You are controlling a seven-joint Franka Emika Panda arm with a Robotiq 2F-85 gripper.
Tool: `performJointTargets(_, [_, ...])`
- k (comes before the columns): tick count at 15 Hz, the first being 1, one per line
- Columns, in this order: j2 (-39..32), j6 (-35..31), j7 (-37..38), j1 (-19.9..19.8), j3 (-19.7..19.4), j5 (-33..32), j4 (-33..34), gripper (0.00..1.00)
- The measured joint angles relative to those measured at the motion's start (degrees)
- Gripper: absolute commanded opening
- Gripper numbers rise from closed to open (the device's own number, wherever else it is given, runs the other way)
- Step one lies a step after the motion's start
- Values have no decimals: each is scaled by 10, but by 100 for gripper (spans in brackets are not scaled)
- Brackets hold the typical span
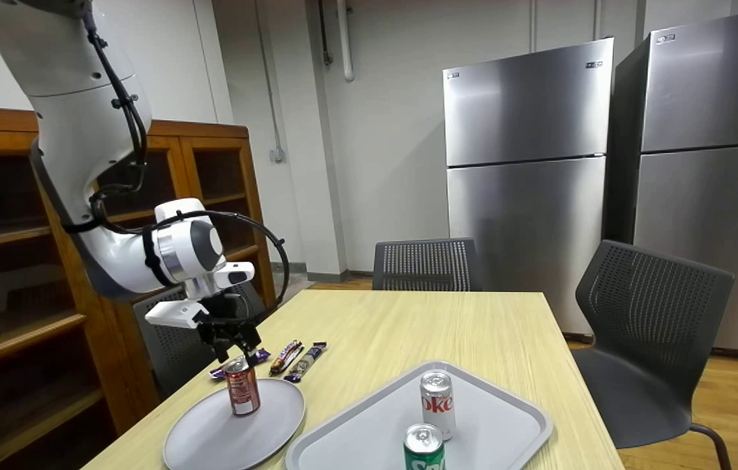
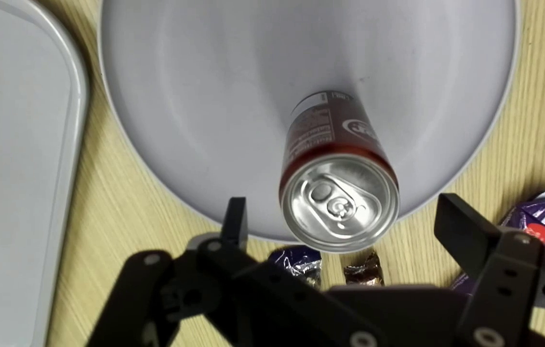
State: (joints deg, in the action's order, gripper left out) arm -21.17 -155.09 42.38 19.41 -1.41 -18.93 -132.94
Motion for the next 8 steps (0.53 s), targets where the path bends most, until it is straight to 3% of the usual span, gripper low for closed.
performJointTargets(8, [7,-2,0,1,-17,-7,1,100])
